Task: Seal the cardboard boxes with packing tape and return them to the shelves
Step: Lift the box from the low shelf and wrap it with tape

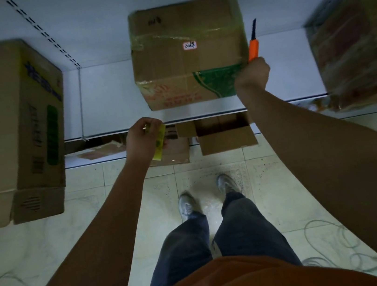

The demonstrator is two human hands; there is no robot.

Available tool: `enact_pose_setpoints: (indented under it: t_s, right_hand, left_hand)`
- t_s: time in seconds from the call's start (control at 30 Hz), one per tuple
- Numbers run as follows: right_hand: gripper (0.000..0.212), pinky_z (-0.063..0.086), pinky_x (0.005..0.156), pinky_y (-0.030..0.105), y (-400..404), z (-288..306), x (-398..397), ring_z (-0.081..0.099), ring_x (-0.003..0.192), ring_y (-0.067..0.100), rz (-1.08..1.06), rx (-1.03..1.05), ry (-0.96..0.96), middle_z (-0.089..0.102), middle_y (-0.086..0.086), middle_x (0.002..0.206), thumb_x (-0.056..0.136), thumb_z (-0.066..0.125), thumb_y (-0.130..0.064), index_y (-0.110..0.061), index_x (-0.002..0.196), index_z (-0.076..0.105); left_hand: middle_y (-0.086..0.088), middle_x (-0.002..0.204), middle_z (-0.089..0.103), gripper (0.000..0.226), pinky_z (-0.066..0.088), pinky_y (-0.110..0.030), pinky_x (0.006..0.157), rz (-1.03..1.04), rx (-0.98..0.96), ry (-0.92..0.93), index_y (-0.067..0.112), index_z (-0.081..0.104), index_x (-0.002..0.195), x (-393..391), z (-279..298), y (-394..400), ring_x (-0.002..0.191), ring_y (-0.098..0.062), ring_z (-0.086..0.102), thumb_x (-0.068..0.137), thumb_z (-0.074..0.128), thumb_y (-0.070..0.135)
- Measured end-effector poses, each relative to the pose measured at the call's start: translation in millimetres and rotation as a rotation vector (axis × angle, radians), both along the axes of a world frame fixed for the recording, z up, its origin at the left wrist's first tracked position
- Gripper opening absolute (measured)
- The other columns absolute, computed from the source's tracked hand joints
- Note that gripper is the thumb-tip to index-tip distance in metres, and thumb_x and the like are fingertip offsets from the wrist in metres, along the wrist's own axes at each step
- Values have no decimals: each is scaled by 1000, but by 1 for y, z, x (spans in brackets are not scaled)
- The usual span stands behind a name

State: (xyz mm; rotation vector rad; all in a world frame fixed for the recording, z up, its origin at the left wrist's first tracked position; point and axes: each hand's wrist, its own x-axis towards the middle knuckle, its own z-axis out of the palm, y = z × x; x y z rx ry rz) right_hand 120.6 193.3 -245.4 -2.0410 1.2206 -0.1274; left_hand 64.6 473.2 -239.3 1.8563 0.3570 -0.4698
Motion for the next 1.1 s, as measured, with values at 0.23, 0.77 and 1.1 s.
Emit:
enact_pose_setpoints:
  t_s: [0.23, 0.77, 1.1]
  right_hand:
    - [29, 53, 85, 27, -18, 21, 16, 64, 100, 24, -68, 245, 157, 62, 12, 125, 97, 55, -9, -4, 125, 56]
    - [76, 43, 63, 32, 194, 8, 68, 64, 89, 23, 906, -503, 133, 51, 12, 136, 86, 58, -68, -9, 133, 53]
    - [76, 48, 65, 32, 178, -6, -21, 68, 89, 26, 1082, -482, 63, 36, 8, 158, 93, 63, -43, -10, 154, 30]
  left_hand:
    - [-17, 89, 70, 12, 55, -30, 54, 18, 1, 20, 14, 67, 97, -1, 1, -4, 59, -22, 69, 100, 58, 22]
    - [-11, 79, 68, 16, 57, -33, 51, 103, 102, -4, 7, 65, 101, -29, 7, 68, 53, -18, 66, 101, 56, 20]
    - [-17, 71, 67, 18, 55, -27, 48, 4, 86, 74, 4, 63, 101, -41, 9, 99, 52, -19, 66, 101, 56, 20]
